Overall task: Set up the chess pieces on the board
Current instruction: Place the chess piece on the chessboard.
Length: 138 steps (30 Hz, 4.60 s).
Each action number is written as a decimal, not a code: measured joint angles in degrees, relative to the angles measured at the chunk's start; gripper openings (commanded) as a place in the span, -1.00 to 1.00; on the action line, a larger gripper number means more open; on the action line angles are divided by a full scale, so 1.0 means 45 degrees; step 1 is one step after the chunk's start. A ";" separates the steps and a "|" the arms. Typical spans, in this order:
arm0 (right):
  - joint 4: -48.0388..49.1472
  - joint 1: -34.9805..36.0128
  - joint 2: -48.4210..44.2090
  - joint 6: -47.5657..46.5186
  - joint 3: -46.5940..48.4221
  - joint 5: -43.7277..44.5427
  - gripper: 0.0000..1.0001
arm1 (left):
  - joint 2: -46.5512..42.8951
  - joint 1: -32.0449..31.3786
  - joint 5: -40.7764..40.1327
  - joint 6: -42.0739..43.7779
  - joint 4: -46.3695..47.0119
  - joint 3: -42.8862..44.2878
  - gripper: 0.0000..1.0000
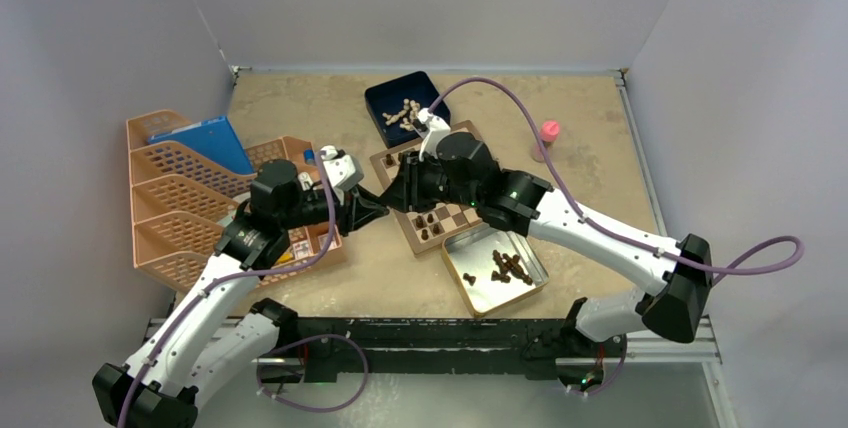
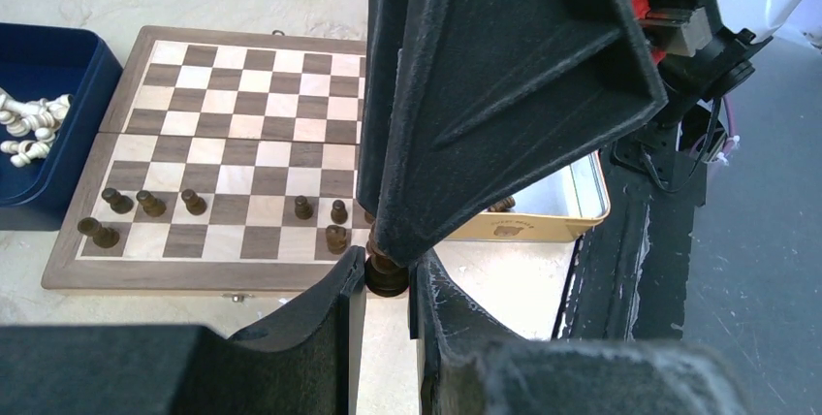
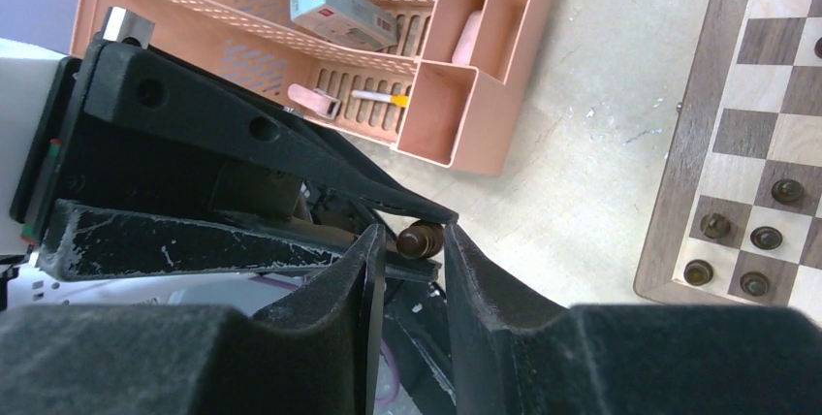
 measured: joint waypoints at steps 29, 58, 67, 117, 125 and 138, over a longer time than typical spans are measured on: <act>0.1282 0.0029 -0.0947 -0.1399 -0.1749 0.3711 -0.98 | 0.0457 -0.0005 -0.1214 -0.1817 -0.1559 0.0151 0.56; 0.6402 -0.0806 0.5071 -0.3721 -0.3128 0.6873 -0.98 | -0.4537 -0.0010 -0.5479 -0.3789 -0.2953 0.0087 0.92; 0.7072 -0.1059 0.5867 -0.3730 -0.3002 0.7014 -0.92 | -0.4920 -0.0010 -0.6203 -0.3789 -0.2958 0.0058 0.92; 0.6348 -0.1365 0.6645 -0.3181 -0.2327 0.6999 -0.42 | -0.4444 -0.0010 -0.5960 -0.3793 -0.2963 0.0053 0.92; 0.6067 -0.1365 0.6640 -0.3128 -0.2195 0.6897 -0.39 | -0.4430 -0.0010 -0.5887 -0.3798 -0.2963 0.0053 0.92; 0.4561 -0.1360 0.4405 -0.2594 -0.2200 0.6382 -0.34 | -0.4279 -0.0010 -0.5819 -0.3842 -0.2963 0.0053 0.92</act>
